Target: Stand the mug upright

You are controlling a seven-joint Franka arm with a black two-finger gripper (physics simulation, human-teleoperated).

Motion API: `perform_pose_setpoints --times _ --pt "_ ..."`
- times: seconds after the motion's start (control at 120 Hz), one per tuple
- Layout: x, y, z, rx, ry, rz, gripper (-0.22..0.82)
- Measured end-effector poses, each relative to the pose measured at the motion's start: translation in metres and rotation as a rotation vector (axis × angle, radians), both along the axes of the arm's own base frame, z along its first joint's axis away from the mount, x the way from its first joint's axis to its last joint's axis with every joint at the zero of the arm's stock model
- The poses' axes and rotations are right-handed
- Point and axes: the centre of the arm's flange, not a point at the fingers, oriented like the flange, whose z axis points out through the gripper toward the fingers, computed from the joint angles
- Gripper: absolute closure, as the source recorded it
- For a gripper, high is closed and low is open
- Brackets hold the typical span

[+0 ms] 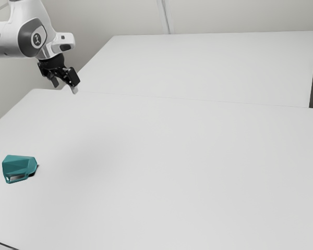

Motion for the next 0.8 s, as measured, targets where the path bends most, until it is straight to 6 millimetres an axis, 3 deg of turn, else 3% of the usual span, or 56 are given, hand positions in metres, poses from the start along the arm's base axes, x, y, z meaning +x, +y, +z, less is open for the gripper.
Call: perform_pose_setpoints --times 0.133,0.2,0.567,0.8 --pt "-0.001 0.003 -0.007 -0.02 0.005 0.017 0.0" --pt "-0.002 0.015 -0.012 -0.043 0.002 0.045 0.0" --pt "-0.021 0.134 -0.049 -0.191 0.012 0.207 0.0" --pt "-0.047 0.199 -0.071 -0.257 0.067 0.238 0.0"
